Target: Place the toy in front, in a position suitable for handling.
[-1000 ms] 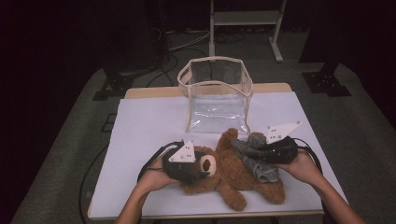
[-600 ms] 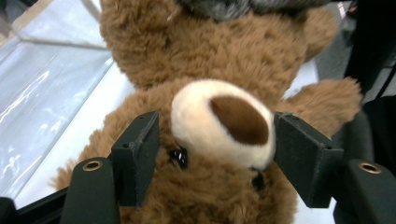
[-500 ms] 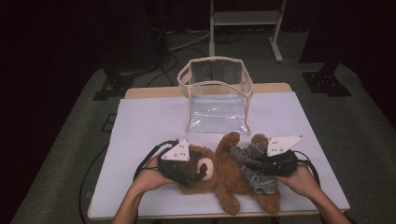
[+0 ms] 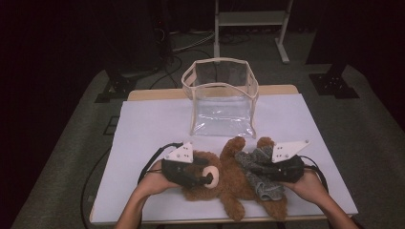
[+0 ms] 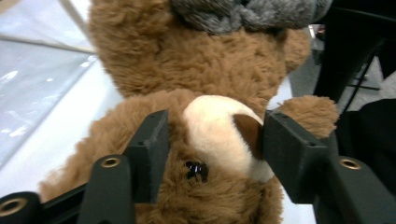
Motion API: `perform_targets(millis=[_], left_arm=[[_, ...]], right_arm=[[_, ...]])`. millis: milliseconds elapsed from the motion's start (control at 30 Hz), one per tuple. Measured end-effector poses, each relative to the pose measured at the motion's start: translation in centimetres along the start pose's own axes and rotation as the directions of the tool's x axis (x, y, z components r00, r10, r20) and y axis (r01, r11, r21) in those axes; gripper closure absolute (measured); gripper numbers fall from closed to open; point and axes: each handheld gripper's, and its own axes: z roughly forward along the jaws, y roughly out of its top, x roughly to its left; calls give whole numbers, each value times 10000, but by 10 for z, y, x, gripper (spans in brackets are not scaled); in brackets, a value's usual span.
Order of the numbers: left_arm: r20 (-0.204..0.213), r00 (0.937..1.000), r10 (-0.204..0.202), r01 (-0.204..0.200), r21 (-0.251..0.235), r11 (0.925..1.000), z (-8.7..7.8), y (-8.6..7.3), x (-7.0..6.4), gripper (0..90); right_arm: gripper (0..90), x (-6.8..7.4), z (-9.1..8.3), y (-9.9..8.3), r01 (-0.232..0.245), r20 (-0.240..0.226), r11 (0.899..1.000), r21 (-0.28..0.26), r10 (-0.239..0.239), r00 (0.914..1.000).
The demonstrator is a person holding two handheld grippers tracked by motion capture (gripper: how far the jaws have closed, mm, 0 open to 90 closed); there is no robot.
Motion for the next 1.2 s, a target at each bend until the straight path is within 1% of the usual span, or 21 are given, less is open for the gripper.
perform_targets(millis=[100,167,200,267,333,367,433,467,567,600,667,733,800,833,900,967,1033,1067,1100,1133,1200], left_arm=[[12,9998,175,-175,127,9998,0,2,-2,449],[15,9998,214,-214,146,9997,1,1,-3,453],[17,9997,245,-245,174,9995,0,1,-3,453],[-11,9997,241,-241,187,9995,0,1,-3,453],[-34,9996,263,-262,217,9994,-1,0,-3,454],[-49,9996,271,-270,191,9995,-1,0,-3,455],[-58,9997,245,-244,166,9996,-1,-1,-3,457],[-57,9996,278,-277,175,9995,-1,0,-3,456],[-62,9996,271,-270,182,9995,-1,0,-3,456],[-66,9996,285,-283,207,9994,-1,0,-3,456],[-100,9994,337,-334,216,9992,-3,2,-3,456],[-227,9987,450,-445,235,9987,-8,7,-4,460],[-376,9978,540,-532,216,9983,-12,10,-4,465],[-490,9975,514,-509,120,9986,-15,11,-4,465],[-589,9974,419,-426,-108,9990,-19,12,-1,465],[-734,9968,305,-319,-179,9993,-21,11,1,465],[-772,9968,222,-230,-90,9997,-20,9,2,465],[-833,9963,225,-216,123,9997,-18,8,3,465],[-805,9966,148,-130,230,9997,-16,6,3,465],[-729,9973,73,-62,152,9999,-14,4,4,465],[-683,9977,-8,18,143,9999,-12,3,4,470]], right_arm=[[805,2,-4,12,446,180,9989,135,-449,9988],[805,2,-2,23,670,142,9977,135,-672,9976],[805,2,1,29,801,86,9966,177,-803,9967],[805,1,8,35,969,13,9950,257,-970,9953],[805,-2,15,38,1059,-81,9937,365,-1057,9944],[805,-5,16,37,1040,-127,9939,363,-1036,9945],[804,-11,14,33,847,-115,9957,368,-844,9964],[804,-16,11,29,652,-70,9973,347,-649,9979],[804,-25,0,17,268,189,9990,358,-275,9994],[804,-29,-5,11,49,302,9993,373,-60,9995],[804,-33,-10,2,-293,361,9989,364,280,9990],[804,-33,-13,-8,-573,368,9979,314,561,9977],[804,-30,-14,-12,-607,420,9978,252,596,9973],[804,-28,-14,-14,-642,422,9977,215,633,9971],[804,-26,-14,-16,-653,368,9978,88,649,9972],[804,-22,-14,-17,-620,347,9981,20,619,9975],[805,-18,-14,-17,-556,290,9985,-6,556,9980],[805,-17,-14,-18,-568,286,9984,-12,568,9980],[804,-15,-15,-18,-531,266,9986,-13,531,9982],[804,-14,-15,-18,-518,236,9987,0,517,9984],[804,-13,-16,-16,-482,277,9988,59,481,9985]])
